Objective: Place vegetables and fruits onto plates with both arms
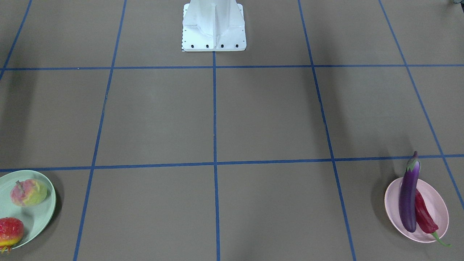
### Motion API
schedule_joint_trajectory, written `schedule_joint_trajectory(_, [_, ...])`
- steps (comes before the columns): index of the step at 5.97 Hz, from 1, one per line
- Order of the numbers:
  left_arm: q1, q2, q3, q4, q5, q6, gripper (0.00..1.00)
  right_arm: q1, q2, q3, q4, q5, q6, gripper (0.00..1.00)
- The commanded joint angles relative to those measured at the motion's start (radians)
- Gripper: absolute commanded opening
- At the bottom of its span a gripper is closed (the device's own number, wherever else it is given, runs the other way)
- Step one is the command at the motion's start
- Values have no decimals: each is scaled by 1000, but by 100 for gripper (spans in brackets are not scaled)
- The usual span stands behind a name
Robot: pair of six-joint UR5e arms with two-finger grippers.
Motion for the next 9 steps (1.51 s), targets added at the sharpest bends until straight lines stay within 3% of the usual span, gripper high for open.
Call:
schedule_joint_trajectory(1, [0,4,0,0,-5,0,100,-3,0,-1,0,-2,0,100])
schedule_joint_trajectory(9, [0,4,-3,-15,-3,1,100,-14,0,-2,0,-2,3,100])
